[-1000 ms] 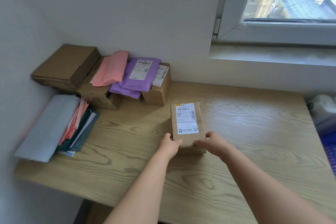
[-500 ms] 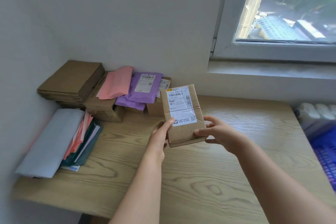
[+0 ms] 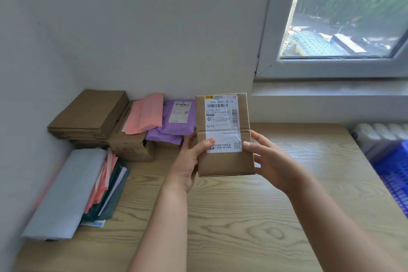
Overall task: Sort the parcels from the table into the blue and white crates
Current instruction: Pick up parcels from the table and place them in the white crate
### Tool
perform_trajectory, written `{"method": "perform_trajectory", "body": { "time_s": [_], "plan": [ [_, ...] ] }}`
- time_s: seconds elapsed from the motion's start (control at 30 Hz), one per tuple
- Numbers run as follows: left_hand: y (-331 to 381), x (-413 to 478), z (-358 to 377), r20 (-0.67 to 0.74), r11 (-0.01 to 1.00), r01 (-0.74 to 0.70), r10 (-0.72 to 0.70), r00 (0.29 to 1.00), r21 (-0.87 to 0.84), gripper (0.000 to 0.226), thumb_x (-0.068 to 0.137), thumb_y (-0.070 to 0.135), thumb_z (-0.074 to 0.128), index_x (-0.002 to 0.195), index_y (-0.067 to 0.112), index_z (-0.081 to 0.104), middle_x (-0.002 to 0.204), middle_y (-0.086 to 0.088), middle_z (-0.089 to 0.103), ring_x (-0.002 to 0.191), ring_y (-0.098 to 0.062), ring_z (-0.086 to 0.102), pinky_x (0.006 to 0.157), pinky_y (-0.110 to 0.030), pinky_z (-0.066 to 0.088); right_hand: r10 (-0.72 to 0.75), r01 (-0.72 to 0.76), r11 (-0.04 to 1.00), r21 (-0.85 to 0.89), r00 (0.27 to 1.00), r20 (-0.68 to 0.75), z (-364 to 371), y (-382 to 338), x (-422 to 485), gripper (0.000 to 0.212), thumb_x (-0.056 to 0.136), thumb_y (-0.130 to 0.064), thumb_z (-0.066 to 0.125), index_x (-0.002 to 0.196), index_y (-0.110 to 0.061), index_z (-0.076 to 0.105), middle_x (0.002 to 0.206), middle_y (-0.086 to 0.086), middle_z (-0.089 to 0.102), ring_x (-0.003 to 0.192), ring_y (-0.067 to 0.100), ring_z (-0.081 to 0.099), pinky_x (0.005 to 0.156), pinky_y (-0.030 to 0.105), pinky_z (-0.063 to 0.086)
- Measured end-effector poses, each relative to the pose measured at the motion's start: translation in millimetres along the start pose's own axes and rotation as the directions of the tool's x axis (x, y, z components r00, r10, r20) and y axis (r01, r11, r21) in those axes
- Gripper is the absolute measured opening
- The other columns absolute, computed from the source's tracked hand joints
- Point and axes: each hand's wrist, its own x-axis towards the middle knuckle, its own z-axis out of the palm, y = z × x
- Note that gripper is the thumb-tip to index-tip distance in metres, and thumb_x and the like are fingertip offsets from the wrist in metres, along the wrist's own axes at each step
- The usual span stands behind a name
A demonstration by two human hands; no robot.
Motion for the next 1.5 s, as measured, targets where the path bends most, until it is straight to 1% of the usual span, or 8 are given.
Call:
{"method": "perform_trajectory", "body": {
  "time_s": [0.27, 0.63, 0.77, 0.9, 1.03, 1.17, 1.37, 1.5],
  "plan": [
    [7.3, -5.3, -7.6, 0.212, 0.996, -0.062, 0.048, 0.976, 0.061, 0.078, 0.064, 0.029, 0.082, 0.137, 0.027, 0.055, 0.124, -0.006, 0.070, 0.117, -0.026, 0.066, 0.105, -0.047, 0.048, -0.078, 0.078, 0.997, 0.018, 0.997, -0.001, 9.3, 1.5, -12.3, 0.070, 0.071, -0.017, 0.065, 0.137, -0.033, 0.050, 0.110, 0.003, 0.072, 0.100, 0.019, 0.064, 0.083, 0.034, 0.046],
    [11.7, -9.6, -5.2, 0.216, 0.991, -0.094, 0.070, 0.974, 0.100, 0.073, 0.066, 0.035, 0.081, 0.135, 0.031, 0.057, 0.124, -0.001, 0.070, 0.117, -0.024, 0.066, 0.107, -0.049, 0.045, -0.105, 0.104, 0.994, -0.033, 0.994, -0.022, 11.0, -4.6, -18.6, 0.068, 0.070, -0.017, 0.064, 0.135, -0.033, 0.052, 0.108, 0.002, 0.073, 0.092, 0.016, 0.065, 0.079, 0.033, 0.044],
    [12.1, -9.3, -1.7, 0.194, 0.986, -0.094, 0.066, 0.979, 0.138, 0.071, 0.064, 0.042, 0.080, 0.131, 0.025, 0.061, 0.121, -0.001, 0.072, 0.113, -0.022, 0.067, 0.100, -0.043, 0.051, -0.082, 0.080, 0.995, -0.053, 0.996, -0.021, 9.3, -0.6, -20.6, 0.060, 0.073, -0.029, 0.066, 0.133, -0.035, 0.057, 0.123, 0.002, 0.069, 0.104, 0.021, 0.063, 0.084, 0.036, 0.045],
    [8.6, -1.9, 14.8, 0.188, 0.983, -0.061, 0.028, 0.982, 0.171, 0.054, 0.074, 0.036, 0.077, 0.125, 0.024, 0.064, 0.115, -0.001, 0.074, 0.109, -0.021, 0.070, 0.096, -0.039, 0.054, -0.076, 0.074, 0.997, -0.026, 0.992, -0.104, 2.6, 4.5, -25.4, 0.048, 0.078, -0.030, 0.063, 0.126, -0.034, 0.064, 0.118, -0.002, 0.070, 0.092, 0.015, 0.065, 0.077, 0.033, 0.050],
    [0.6, 6.6, 39.8, 0.260, 0.963, -0.037, -0.034, 0.965, 0.267, 0.033, 0.091, 0.032, 0.067, 0.124, 0.030, 0.062, 0.111, 0.006, 0.075, 0.097, -0.008, 0.072, 0.075, -0.021, 0.054, -0.081, 0.094, 0.994, 0.050, 0.973, -0.217, -14.7, 13.4, -35.4, 0.033, 0.091, -0.024, 0.053, 0.120, -0.031, 0.068, 0.118, 0.003, 0.071, 0.094, 0.018, 0.066, 0.078, 0.037, 0.052],
    [-14.3, 13.1, 72.8, 0.348, 0.956, -0.021, -0.086, 0.933, 0.294, 0.035, 0.092, 0.030, 0.066, 0.126, 0.022, 0.062, 0.114, 0.000, 0.074, 0.103, -0.015, 0.071, 0.076, -0.027, 0.057, -0.093, 0.142, 0.984, 0.109, 0.926, -0.366, -37.7, 24.7, -58.9, 0.037, 0.084, -0.029, 0.062, 0.120, -0.025, 0.068, 0.116, 0.007, 0.071, 0.099, 0.024, 0.066, 0.076, 0.038, 0.054],
    [-58.7, 5.3, 155.1, 0.554, 0.935, 0.009, -0.218, 0.804, 0.355, 0.064, 0.075, 0.047, 0.073, 0.131, 0.019, 0.060, 0.122, -0.008, 0.071, 0.115, -0.028, 0.067, 0.101, -0.049, 0.051, -0.119, 0.229, 0.968, 0.107, 0.787, -0.605, -84.8, 35.9, -133.1, 0.050, 0.075, -0.037, 0.067, 0.123, -0.027, 0.065, 0.116, 0.004, 0.072, 0.097, 0.023, 0.066, 0.073, 0.032, 0.051],
    [-89.7, -19.7, 226.6, 0.663, 0.910, -0.020, -0.287, 0.691, 0.415, 0.059, 0.080, 0.046, 0.072, 0.132, 0.021, 0.059, 0.121, -0.003, 0.072, 0.111, -0.021, 0.069, 0.093, -0.040, 0.056, -0.149, 0.292, 0.953, 0.080, 0.682, -0.716, -129.7, 40.7, -192.9, 0.045, 0.079, -0.039, 0.066, 0.123, -0.031, 0.065, 0.117, -0.001, 0.072, 0.101, 0.022, 0.065, 0.085, 0.038, 0.049]
  ]
}}
